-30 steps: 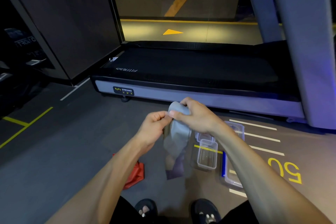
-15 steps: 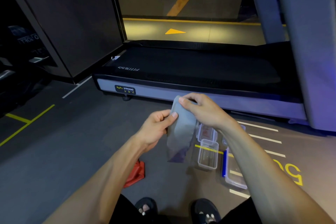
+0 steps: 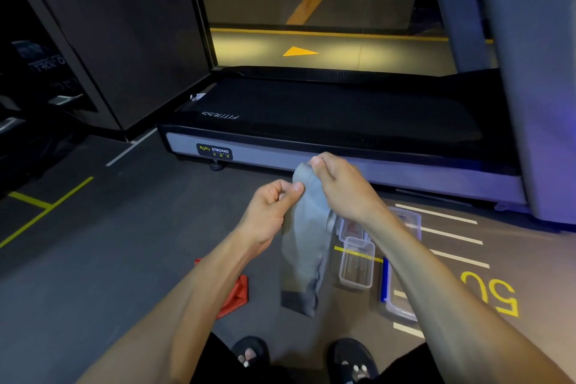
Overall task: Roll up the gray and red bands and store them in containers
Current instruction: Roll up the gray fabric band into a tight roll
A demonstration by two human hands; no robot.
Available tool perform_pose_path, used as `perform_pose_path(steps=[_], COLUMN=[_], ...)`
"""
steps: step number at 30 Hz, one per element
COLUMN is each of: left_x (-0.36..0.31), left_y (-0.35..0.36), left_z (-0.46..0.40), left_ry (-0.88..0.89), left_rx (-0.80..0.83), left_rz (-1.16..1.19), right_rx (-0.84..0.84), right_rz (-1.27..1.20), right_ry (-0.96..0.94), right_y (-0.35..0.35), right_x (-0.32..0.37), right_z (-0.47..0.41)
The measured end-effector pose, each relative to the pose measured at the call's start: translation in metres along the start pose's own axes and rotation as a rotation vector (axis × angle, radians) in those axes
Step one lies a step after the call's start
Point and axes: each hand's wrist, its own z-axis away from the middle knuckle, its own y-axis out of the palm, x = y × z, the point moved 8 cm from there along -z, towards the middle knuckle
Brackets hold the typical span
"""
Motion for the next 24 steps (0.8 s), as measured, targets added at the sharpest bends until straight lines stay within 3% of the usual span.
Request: perform_pose_path(steps=[4, 12, 16, 18, 21, 24], left_x=[-0.003, 0.004, 0.023, 0.043, 0.067, 0.073], left_y=[-0.005, -0.011, -0.043, -0.05, -0.047, -0.045], left_z=[0.001, 0.006, 0.006, 0.009, 0.014, 0.015], left_ry=[0.026, -0.053, -0.111, -0.203, -0.286, -0.29], left_rx=[-0.009, 0.185, 0.1, 0.142, 0.25, 0.254], left_rz=[0.006, 0.03, -0.246, -0.385, -0.417, -0.412], right_rx=[0.144, 0.181, 0.095, 0.06, 0.022, 0.003], right_rz=[0.005, 0.014, 0.058, 0.052, 0.0, -0.088], right_ry=[0.016, -0.154, -0.19, -0.188, -0.182, -0.187], right_y=[0.008, 0.001, -0.012, -0.024, -0.035, -0.041], right_x=[0.003, 0.018, 0.024, 0.028, 0.036, 0.046], right_z=[0.006, 0.004, -0.008, -0.015, -0.02, -0.022])
